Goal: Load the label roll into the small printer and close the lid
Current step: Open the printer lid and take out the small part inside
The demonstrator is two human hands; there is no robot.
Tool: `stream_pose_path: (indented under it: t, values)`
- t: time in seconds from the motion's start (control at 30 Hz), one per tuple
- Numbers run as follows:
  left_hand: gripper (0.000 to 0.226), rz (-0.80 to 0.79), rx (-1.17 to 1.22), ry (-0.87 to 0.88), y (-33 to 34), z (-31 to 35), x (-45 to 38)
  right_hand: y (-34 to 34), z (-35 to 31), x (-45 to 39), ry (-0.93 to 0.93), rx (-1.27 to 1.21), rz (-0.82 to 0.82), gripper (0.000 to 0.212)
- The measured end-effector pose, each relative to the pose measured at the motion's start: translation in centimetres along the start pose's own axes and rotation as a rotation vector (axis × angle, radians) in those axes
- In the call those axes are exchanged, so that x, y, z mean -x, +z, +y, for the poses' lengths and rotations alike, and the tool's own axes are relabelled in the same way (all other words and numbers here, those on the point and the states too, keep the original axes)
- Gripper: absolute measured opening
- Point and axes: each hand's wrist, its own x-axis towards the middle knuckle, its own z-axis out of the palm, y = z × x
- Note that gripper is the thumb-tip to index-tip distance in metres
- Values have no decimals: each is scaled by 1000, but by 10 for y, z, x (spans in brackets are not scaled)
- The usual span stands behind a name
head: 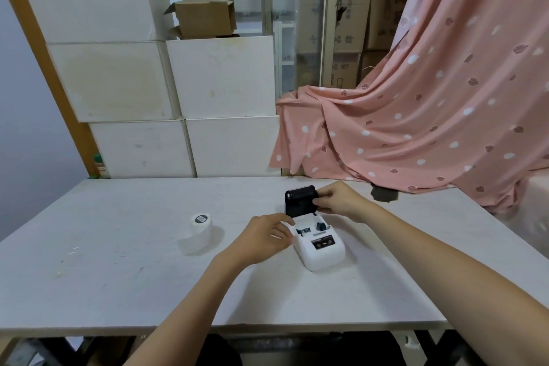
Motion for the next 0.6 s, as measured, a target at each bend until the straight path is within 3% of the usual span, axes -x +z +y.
stream_pose_path:
  t: [0.1, 0.37, 0.6]
  values:
    - [30, 25, 45, 23, 5, -5, 4, 6, -9, -3, -26, 40, -74, 22]
    - [6, 188, 114, 8, 20, -2, 12, 26, -31, -9, -73, 138, -215, 23]
    - [28, 204, -216, 141, 38, 17, 21, 5, -46, 0, -147, 451, -134, 26]
